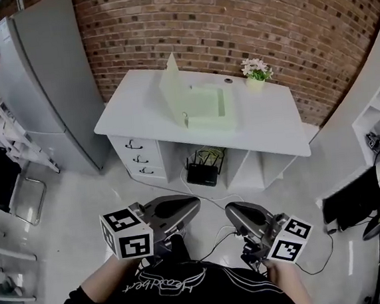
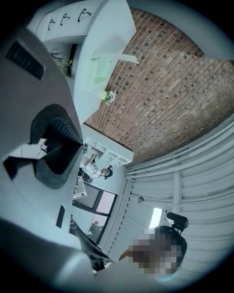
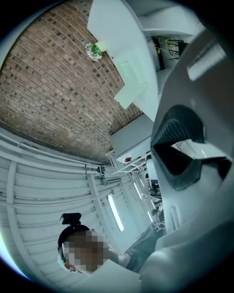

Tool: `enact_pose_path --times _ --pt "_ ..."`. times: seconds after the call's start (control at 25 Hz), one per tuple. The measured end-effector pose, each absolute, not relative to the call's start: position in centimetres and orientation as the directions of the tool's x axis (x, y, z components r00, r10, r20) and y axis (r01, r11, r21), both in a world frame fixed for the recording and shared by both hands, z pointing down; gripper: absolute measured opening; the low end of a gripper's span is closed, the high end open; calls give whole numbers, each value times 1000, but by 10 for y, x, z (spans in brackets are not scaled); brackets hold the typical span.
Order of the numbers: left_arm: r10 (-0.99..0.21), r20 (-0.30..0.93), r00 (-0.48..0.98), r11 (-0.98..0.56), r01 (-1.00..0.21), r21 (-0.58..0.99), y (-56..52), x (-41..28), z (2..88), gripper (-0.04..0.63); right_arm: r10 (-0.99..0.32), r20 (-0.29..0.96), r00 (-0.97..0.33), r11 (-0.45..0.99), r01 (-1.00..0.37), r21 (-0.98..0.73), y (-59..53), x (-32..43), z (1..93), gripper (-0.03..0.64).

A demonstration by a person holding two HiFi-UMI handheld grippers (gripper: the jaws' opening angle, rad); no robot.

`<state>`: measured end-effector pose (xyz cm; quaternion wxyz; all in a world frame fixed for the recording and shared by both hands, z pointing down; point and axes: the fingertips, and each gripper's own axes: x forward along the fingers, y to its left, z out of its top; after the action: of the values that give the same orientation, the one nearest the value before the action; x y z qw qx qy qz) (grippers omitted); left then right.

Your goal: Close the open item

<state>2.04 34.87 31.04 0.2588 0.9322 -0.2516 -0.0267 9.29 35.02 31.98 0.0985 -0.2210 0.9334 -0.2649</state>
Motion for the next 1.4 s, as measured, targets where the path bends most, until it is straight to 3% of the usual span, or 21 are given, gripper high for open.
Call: enact_pose_path --times 0.76,1.4 --pt "-420 112 901 -732 -409 545 147 -53 321 2 -554 11 -833 667 -451 -593 155 26 328 3" --pt "-411 76 908 -745 -383 546 80 -105 326 2 -597 42 -801 654 -517 -553 95 -9 323 3"
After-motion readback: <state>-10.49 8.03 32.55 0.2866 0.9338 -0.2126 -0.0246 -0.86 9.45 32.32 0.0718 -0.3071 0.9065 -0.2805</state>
